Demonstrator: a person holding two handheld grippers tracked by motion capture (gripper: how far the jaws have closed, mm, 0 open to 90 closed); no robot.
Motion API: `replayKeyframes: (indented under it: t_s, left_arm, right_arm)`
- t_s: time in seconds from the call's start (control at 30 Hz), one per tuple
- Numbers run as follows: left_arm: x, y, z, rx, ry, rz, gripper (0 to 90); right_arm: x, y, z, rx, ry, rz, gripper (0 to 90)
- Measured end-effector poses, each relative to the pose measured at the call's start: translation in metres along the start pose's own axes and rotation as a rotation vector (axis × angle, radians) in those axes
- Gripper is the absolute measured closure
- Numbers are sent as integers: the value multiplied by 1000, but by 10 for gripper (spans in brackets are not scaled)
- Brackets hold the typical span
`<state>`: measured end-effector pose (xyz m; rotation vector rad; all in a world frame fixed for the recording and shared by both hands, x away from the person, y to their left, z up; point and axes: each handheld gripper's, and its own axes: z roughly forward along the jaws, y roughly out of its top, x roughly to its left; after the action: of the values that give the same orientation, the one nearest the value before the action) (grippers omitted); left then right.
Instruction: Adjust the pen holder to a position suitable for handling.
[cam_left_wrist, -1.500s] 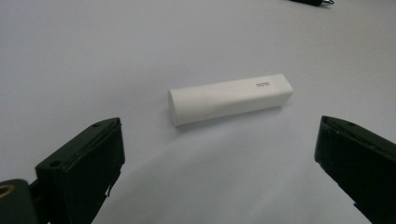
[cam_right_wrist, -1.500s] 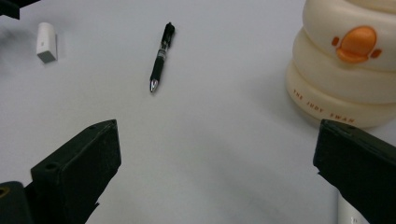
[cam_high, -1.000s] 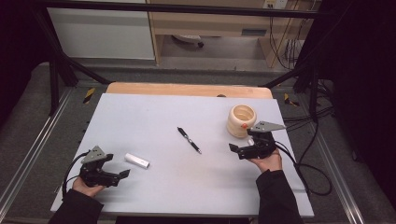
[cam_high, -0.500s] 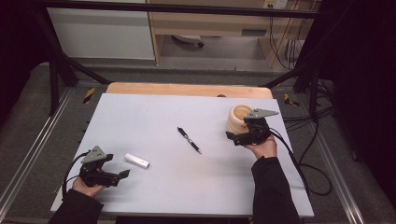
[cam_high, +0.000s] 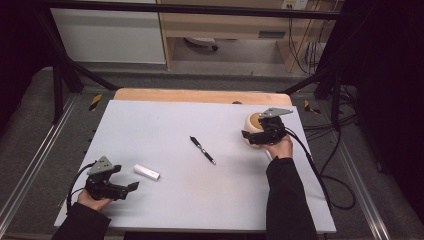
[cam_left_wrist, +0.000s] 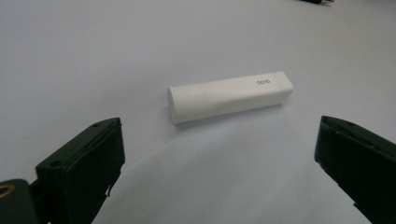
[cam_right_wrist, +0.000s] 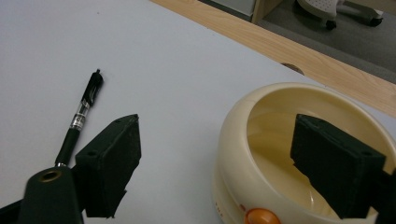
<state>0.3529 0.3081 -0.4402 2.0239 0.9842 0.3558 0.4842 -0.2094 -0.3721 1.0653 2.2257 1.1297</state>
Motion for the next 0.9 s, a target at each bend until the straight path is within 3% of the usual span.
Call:
replayKeyframes:
  t_s: [0.23,0.53,0.9]
  left_arm:
    - [0,0,0,2,-1,1,20]
    - [0,0,0,3,-3,3,20]
    - [0,0,1,5,-5,-2,21]
  right_arm:
    - [-5,1,8,31,-21,-46,307]
    - [-10,-1,17,78,-17,-85,487]
    - [-12,-3,21,116,-13,-144,642]
